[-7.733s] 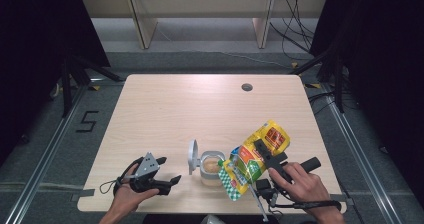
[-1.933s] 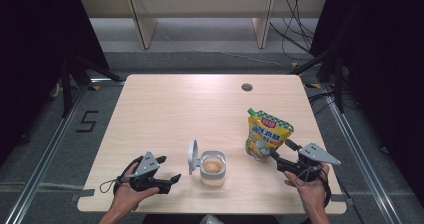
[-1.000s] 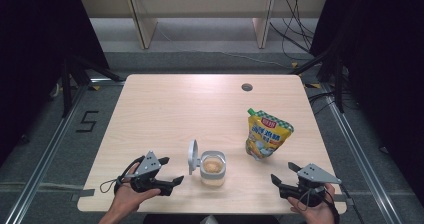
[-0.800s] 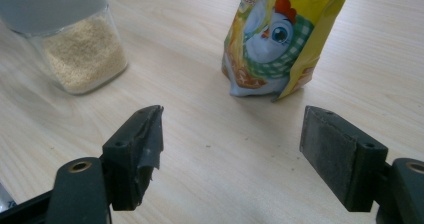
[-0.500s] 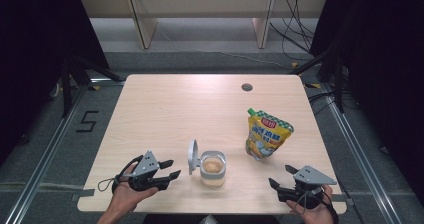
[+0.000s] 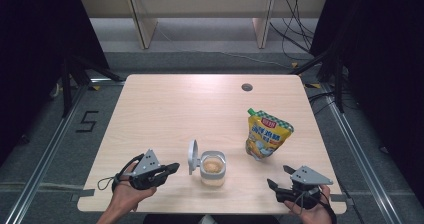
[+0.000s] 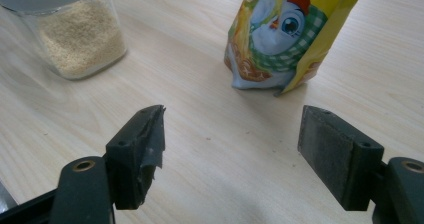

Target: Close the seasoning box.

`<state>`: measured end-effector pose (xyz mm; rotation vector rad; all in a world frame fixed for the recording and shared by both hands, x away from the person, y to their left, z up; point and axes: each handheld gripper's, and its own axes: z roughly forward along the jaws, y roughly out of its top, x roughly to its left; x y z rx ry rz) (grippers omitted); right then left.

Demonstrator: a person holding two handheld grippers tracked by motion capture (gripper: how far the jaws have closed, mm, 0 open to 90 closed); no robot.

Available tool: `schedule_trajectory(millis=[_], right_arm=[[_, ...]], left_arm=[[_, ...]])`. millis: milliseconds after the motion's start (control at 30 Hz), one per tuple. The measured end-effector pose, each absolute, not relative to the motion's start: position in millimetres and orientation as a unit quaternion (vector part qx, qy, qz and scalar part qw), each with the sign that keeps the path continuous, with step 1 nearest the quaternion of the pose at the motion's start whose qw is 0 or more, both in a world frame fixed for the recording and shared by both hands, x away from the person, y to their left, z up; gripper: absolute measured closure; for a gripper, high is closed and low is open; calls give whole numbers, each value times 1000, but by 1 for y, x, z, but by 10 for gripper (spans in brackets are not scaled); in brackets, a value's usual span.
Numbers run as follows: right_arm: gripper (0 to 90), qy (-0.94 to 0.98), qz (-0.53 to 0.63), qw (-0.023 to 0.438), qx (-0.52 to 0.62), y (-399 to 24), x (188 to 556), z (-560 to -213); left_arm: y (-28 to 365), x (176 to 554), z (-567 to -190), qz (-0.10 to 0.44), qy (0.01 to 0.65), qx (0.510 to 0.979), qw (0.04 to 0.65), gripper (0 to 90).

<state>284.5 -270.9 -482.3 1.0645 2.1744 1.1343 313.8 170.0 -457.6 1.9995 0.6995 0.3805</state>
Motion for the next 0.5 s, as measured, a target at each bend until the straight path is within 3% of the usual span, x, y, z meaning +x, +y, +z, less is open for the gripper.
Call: schedule_trajectory(millis=[33, 400, 500], right_arm=[[279, 782, 412, 215, 416, -269, 281, -482], [279, 791, 410, 233, 390, -269, 284, -483], [279, 789, 411, 216, 401, -268, 283, -483]], left_arm=[[168, 314, -456, 159, 280, 820, 473, 893], [159, 316, -440, 161, 264, 820, 482, 892], [153, 318, -437, 159, 258, 819, 488, 892]])
